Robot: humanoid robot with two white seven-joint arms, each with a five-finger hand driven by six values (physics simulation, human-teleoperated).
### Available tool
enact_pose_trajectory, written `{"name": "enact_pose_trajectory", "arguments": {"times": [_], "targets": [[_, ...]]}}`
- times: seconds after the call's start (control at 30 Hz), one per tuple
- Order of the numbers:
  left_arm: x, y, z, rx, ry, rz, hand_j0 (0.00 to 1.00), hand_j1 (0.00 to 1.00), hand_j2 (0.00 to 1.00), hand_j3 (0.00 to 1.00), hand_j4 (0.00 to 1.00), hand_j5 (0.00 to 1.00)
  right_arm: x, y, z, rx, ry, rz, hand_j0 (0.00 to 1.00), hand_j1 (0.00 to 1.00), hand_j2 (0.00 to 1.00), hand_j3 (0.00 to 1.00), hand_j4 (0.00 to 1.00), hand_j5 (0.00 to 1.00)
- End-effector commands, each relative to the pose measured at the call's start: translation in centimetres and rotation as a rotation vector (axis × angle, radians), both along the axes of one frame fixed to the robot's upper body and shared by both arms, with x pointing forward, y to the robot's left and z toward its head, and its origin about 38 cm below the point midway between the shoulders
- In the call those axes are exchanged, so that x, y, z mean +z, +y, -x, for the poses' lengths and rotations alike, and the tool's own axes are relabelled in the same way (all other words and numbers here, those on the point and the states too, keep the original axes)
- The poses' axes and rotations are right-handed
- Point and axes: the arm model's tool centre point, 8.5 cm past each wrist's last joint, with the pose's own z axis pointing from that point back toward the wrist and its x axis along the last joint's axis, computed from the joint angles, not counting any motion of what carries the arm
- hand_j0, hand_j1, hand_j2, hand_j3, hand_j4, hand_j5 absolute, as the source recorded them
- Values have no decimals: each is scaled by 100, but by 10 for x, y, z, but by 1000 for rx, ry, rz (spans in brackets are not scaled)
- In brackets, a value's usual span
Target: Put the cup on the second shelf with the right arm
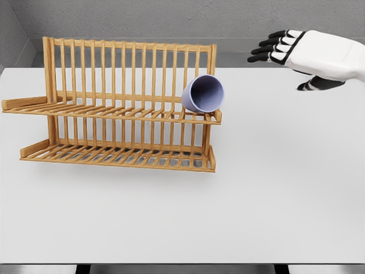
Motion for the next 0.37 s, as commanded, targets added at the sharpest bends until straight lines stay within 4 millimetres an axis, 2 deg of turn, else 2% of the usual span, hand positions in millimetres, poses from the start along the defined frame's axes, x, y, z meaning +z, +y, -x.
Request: {"name": "enact_pose_trajectory", "arguments": {"times": [0.0,0.27,0.33], "targets": [[0,0,0,0,0,0,100,100,100,100,100,100,25,-19,4,-48,-67,-31,100,100,100,100,100,100],[0,0,0,0,0,0,100,100,100,100,100,100,-24,-19,10,-53,50,-57,100,100,100,100,100,100],[0,0,1,0,1,0,100,100,100,100,100,100,-26,-21,10,-62,51,-75,100,100,100,100,100,100]]}}
